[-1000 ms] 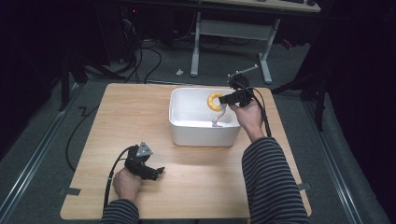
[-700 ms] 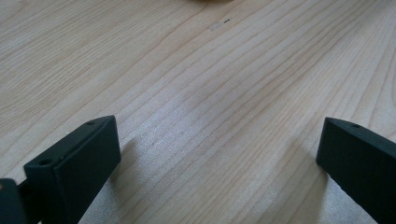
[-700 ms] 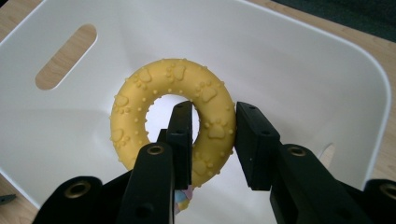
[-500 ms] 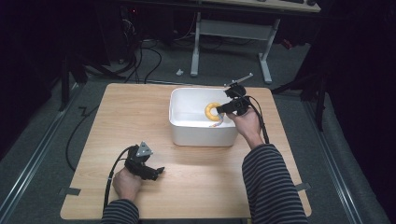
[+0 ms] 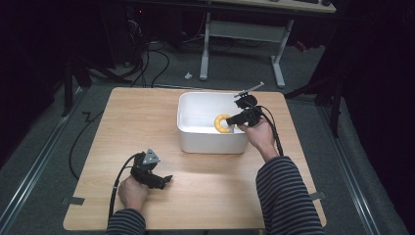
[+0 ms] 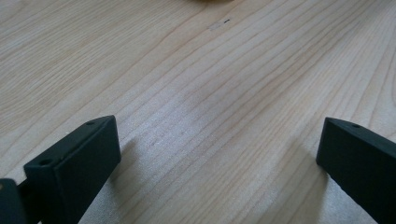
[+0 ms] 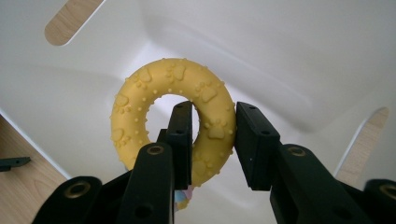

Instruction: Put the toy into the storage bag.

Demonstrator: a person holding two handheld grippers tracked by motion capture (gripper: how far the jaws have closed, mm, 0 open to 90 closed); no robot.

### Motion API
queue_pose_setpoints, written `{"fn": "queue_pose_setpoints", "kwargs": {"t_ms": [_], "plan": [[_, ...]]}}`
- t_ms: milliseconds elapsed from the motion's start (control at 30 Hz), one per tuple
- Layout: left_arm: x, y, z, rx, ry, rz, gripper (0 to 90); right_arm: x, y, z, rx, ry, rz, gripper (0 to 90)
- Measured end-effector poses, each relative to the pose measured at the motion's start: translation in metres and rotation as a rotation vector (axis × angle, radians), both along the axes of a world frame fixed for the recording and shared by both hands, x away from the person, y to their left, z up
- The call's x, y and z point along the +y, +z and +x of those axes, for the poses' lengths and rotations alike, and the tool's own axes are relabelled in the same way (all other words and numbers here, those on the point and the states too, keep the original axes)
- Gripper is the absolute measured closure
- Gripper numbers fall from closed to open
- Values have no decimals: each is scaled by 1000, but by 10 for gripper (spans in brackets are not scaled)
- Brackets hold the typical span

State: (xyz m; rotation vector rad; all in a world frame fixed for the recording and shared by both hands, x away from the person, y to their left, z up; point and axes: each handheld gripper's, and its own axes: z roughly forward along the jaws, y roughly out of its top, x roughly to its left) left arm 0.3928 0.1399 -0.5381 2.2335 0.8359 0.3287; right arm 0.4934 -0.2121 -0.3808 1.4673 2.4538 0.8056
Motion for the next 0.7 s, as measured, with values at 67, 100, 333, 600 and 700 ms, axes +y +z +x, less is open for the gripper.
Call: {"fn": "queue_pose_setpoints", "kwargs": {"t_ms": [67,100,333,600,700], "plan": [[0,0,0,0,0,0,0,0,-1,0,5,9,-8,686],[0,0,0,0,0,0,0,0,-2,0,5,19,-14,686],[0,0,0,0,0,0,0,2,-3,-2,24,25,-18,686],[0,0,0,-1,-1,1,0,2,-5,-3,33,51,-16,668],[0,0,0,0,-1,1,0,5,-8,-5,41,58,-34,548]]}}
